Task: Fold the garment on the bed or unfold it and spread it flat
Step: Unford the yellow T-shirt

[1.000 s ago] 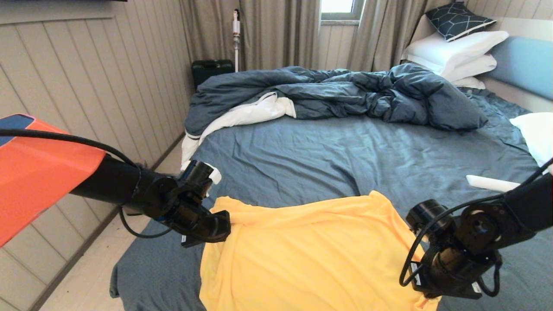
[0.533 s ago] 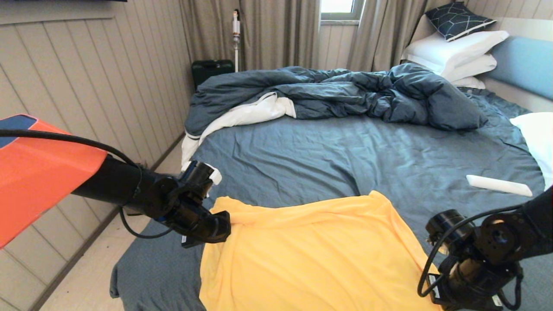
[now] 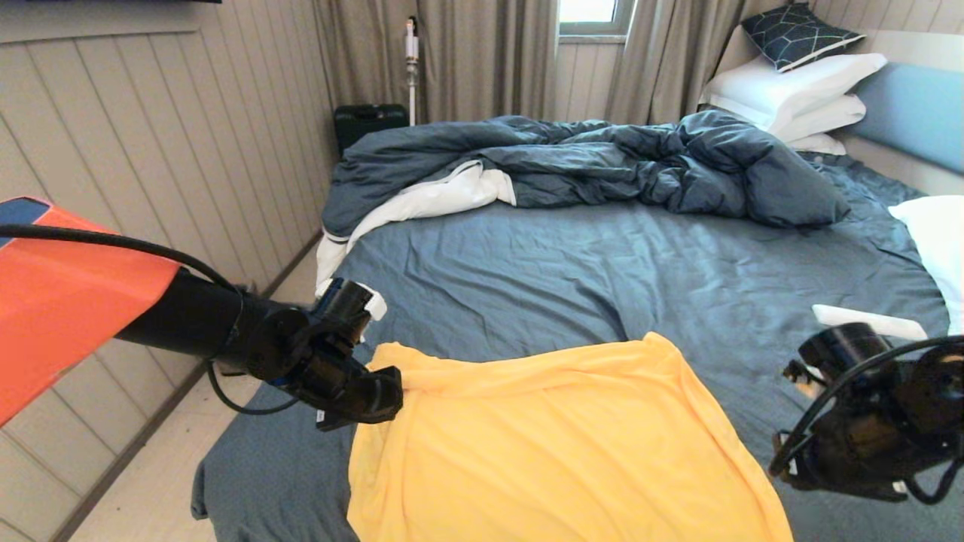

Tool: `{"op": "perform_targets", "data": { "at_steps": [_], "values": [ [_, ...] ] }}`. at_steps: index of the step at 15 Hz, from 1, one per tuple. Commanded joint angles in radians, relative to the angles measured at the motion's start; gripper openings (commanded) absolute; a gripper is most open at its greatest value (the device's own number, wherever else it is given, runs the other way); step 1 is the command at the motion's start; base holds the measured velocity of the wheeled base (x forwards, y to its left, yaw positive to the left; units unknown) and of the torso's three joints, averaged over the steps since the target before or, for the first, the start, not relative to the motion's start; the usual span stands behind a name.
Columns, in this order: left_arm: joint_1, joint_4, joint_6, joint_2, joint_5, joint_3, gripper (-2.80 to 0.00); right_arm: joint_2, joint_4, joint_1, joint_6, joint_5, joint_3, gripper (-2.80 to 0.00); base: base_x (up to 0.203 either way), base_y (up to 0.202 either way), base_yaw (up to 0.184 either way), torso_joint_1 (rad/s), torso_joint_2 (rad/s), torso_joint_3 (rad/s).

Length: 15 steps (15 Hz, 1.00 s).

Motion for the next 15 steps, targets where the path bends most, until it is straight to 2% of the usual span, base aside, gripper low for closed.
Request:
{"op": "perform_targets", "data": {
  "at_steps": [1,4,7,8,10,12,15],
  "values": [
    [0.0,-0.002,0.004,-0.034,0.011,0.011,-2.8,-0.121,0.034,0.037,-0.002,0.007,-0.118,-2.8,0.0,0.0,0.0,0.0,0.0,0.0],
    [-0.014,-0.011,0.013,-0.035,0.06,0.008,-2.8,-0.101,0.122,0.122,0.011,0.052,-0.309,-2.8,0.0,0.0,0.0,0.0,0.0,0.0],
    [-0.037,-0.008,0.06,-0.043,0.07,-0.007,-2.8,0.014,0.135,0.198,0.046,0.098,-0.438,-2.8,0.0,0.0,0.0,0.0,0.0,0.0],
    [-0.042,-0.002,0.085,-0.043,0.071,-0.032,-2.8,0.06,0.136,0.212,0.049,0.102,-0.477,0.0,0.0,0.0,0.0,0.0,0.0,0.0],
    [-0.042,0.027,0.103,-0.052,0.072,-0.081,-2.8,0.134,0.14,0.234,0.049,0.12,-0.562,0.0,0.0,0.0,0.0,0.0,0.0,0.0],
    [-0.043,0.069,0.125,-0.067,0.072,-0.133,-2.8,0.164,0.146,0.239,0.01,0.179,-0.62,0.0,0.0,0.0,0.0,0.0,0.0,0.0],
    [-0.043,0.132,0.224,-0.062,0.075,-0.192,-2.8,0.194,0.179,0.239,-0.077,0.2,-0.731,0.0,0.0,0.0,0.0,0.0,0.0,0.0]
  ]
}}
